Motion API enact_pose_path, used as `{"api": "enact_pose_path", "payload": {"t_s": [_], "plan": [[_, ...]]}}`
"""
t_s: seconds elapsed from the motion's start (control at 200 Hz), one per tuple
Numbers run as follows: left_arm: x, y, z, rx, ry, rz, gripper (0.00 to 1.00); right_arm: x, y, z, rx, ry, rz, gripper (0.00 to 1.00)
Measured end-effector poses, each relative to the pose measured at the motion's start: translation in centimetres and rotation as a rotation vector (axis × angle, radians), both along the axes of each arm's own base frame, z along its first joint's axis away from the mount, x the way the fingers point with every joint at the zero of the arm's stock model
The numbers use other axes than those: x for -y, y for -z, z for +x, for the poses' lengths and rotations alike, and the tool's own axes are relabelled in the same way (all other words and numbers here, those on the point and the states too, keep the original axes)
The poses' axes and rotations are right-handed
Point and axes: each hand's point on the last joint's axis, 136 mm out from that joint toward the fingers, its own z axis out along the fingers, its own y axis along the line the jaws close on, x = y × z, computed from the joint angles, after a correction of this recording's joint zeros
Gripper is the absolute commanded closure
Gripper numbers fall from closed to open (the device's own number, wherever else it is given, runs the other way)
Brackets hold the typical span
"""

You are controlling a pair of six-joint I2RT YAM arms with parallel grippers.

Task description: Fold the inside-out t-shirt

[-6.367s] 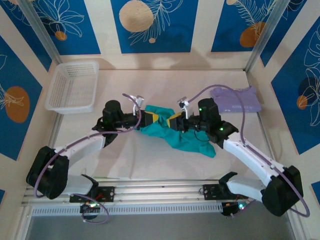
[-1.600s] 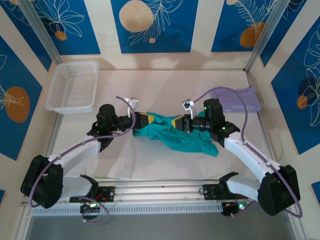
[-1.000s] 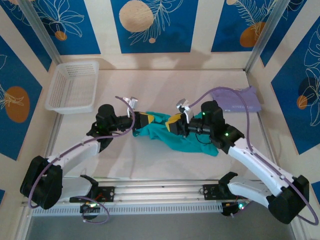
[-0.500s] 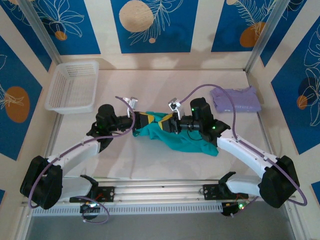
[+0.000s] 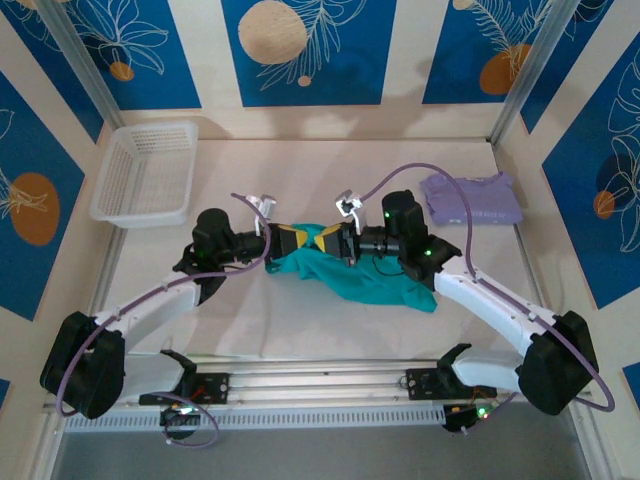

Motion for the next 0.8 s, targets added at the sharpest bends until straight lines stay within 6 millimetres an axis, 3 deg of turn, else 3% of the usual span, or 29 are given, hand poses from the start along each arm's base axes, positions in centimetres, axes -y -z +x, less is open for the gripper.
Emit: {"api": "enact_pose_path", "payload": {"t_s": [0.185, 0.405, 0.625, 0.8], "plan": [[-0.4, 0.6, -0.3, 0.028, -0.032, 0.055, 0.61, -0.1, -2.6, -0.5, -0.001, -0.028, 0.025, 1.00], [0.0, 1.3, -1.4, 0.068, -0.033, 0.117, 0.51, 0.0, -5.9, -0.6, -0.001, -0.041, 0.039, 1.00], [-0.5, 1.4, -2.0, 0.124, -0.095, 0.193, 0.48, 0.1, -4.4, 0.4, -0.087, -0.019, 0.007, 1.00], [-0.4, 0.1, -3.3, 0.210, -0.115, 0.244, 0.48, -0.1, -3.1, 0.9, -0.155, -0.007, -0.009, 1.00]]}}
